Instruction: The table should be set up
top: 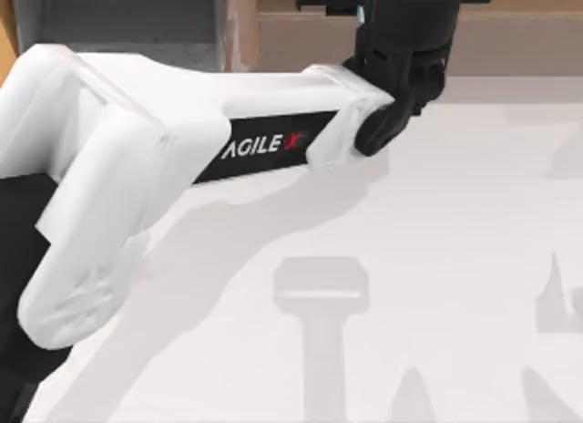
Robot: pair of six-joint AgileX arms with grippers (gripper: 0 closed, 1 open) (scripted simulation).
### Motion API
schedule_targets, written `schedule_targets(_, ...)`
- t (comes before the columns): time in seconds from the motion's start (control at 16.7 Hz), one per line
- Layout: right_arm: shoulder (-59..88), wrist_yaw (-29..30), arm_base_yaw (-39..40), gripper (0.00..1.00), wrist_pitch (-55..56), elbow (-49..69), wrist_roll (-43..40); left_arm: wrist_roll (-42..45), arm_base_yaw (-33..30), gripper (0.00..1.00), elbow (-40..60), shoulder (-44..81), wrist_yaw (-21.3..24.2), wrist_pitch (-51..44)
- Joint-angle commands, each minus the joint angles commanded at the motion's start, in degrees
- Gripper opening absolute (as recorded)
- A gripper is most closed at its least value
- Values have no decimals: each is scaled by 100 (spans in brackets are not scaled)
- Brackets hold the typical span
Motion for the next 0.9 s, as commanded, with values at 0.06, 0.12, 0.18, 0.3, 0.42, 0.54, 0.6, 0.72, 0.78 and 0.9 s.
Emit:
schedule_targets(0.06, 0, 0, 0, 100, 0, 0, 0, 8, 34, 0, 22, 31, 9, -13)
schedule_targets(0.12, 0, 0, 0, 100, 0, 0, 0, 8, 34, 0, 22, 31, 9, -13)
schedule_targets(0.18, 0, 0, 0, 100, 0, 0, 0, 41, 29, 0, -15, -6, 47, -19)
schedule_targets(0.3, 0, 0, 0, 100, 0, 0, 0, 206, 6, 0, -214, -182, 240, -40)
schedule_targets(0.42, 0, 0, 0, 100, 0, 0, 0, 501, -33, 0, -561, -469, 563, -56)
schedule_targets(0.54, 0, 0, 0, 100, 0, 0, 0, 926, -65, 0, -1031, -869, 979, -46)
schedule_targets(0.6, 0, 0, 0, 100, 0, 0, 0, 1178, -74, 0, -1312, -1103, 1205, -32)
schedule_targets(0.72, 0, 0, 0, 100, 0, 0, 0, 1745, -62, 0, -1964, -1623, 1671, 3)
schedule_targets(0.78, 0, 0, 0, 100, 0, 0, 0, 2058, -31, 0, -2334, -1904, 1901, 23)
schedule_targets(0.9, 0, 0, 0, 100, 0, 0, 0, 2731, 93, 0, -3157, -2485, 2334, 60)
